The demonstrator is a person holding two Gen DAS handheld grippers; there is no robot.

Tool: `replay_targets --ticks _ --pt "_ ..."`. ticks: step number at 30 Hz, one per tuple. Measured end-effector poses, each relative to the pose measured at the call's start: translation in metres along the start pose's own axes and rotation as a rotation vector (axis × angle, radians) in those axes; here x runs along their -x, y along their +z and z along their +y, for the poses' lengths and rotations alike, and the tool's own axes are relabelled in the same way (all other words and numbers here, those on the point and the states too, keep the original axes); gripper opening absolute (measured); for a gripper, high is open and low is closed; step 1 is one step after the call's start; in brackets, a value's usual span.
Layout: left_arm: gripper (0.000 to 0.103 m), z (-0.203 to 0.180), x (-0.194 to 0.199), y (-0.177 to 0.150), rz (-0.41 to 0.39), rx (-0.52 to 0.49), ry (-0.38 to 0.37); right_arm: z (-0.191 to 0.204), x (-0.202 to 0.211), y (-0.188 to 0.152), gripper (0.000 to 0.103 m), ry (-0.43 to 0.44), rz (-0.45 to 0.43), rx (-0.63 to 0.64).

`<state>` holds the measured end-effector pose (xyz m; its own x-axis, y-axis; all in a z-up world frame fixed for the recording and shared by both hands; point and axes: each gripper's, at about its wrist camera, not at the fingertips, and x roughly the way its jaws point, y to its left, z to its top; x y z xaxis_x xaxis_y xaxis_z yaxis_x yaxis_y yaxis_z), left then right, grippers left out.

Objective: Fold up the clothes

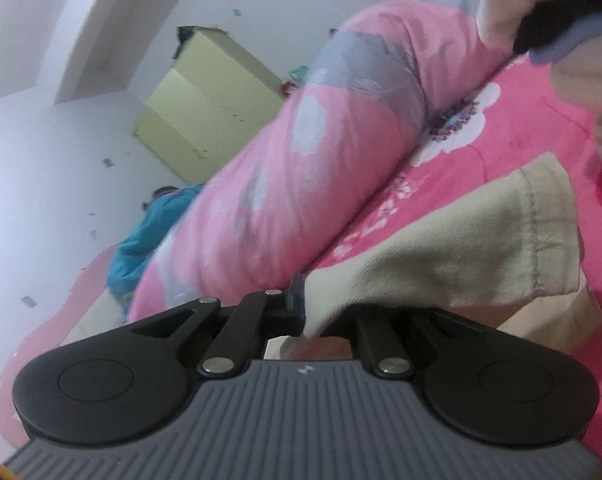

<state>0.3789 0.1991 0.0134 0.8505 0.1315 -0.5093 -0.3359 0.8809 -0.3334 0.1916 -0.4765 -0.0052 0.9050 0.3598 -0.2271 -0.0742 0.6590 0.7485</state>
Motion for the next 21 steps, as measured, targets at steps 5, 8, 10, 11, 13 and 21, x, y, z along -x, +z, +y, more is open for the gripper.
replay_targets --ticks 5,8,10,11,13,21 --pt "0.029 0.005 -0.077 -0.033 0.151 0.04 0.008 -0.052 -0.054 -0.005 0.011 -0.084 0.075 -0.15" --pt "0.061 0.007 -0.071 -0.036 0.129 0.059 -0.064 -0.083 -0.074 -0.014 0.021 -0.137 0.128 -0.255" --pt "0.068 0.006 -0.059 -0.031 0.132 0.065 -0.108 -0.087 -0.072 -0.016 0.034 -0.139 0.138 -0.273" --pt "0.069 0.005 -0.051 -0.028 0.128 0.066 -0.118 -0.084 -0.067 -0.016 0.038 -0.136 0.134 -0.266" --pt "0.071 0.005 -0.031 -0.021 0.112 0.078 -0.155 -0.074 -0.052 -0.012 0.051 -0.152 0.11 -0.23" --pt "0.079 0.047 0.082 -0.039 0.102 0.192 -0.095 -0.02 0.011 -0.016 0.065 -0.155 0.14 -0.179"
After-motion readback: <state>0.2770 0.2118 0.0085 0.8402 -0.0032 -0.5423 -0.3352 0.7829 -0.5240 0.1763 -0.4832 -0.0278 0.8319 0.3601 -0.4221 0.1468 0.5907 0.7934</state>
